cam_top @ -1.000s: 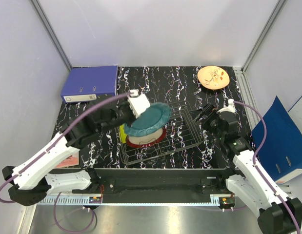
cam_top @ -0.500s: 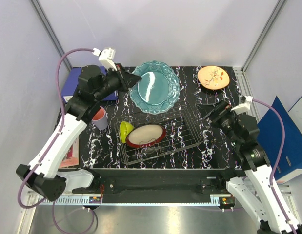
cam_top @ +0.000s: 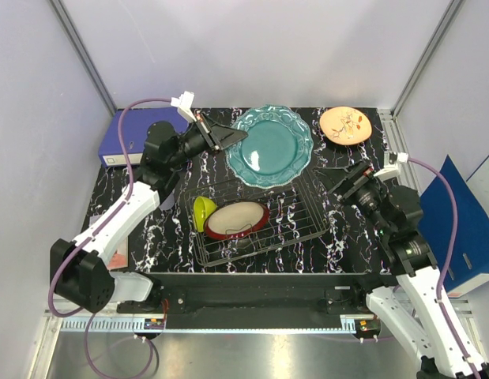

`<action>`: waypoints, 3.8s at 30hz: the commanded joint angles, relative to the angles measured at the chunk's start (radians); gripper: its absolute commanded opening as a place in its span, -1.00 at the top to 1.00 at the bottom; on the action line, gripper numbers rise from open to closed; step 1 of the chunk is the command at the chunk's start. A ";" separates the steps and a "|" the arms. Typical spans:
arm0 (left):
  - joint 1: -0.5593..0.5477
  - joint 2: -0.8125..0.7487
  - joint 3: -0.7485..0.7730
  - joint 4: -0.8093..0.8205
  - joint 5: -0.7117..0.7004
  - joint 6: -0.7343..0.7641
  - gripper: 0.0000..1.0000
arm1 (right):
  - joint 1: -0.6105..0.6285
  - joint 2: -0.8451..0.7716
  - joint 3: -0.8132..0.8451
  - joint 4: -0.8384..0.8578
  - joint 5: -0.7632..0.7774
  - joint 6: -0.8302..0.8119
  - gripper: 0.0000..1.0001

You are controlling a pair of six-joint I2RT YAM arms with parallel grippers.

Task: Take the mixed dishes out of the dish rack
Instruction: Pick up the plate from the dish rack, then place the plate at the center of the board.

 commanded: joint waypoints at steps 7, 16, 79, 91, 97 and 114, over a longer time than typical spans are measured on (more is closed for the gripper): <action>-0.011 -0.061 0.048 0.127 0.019 -0.010 1.00 | 0.008 0.078 0.050 0.254 -0.055 0.073 -0.98; -0.013 -0.023 0.023 0.135 0.014 -0.003 1.00 | 0.008 0.096 0.046 0.298 -0.055 0.079 -0.97; 0.115 -0.362 -0.037 -0.288 -0.285 0.229 -0.98 | -0.374 0.486 0.259 0.264 0.058 0.203 1.00; 0.104 -0.550 -0.129 -0.560 -0.333 0.310 -0.98 | -0.598 0.741 0.179 0.275 0.180 0.199 1.00; 0.101 -0.590 -0.211 -0.560 -0.303 0.287 -0.98 | -0.595 0.761 0.079 0.306 0.207 0.199 1.00; 0.092 -0.580 -0.277 -0.534 -0.262 0.260 -0.98 | -0.595 0.975 0.029 0.341 0.197 0.182 1.00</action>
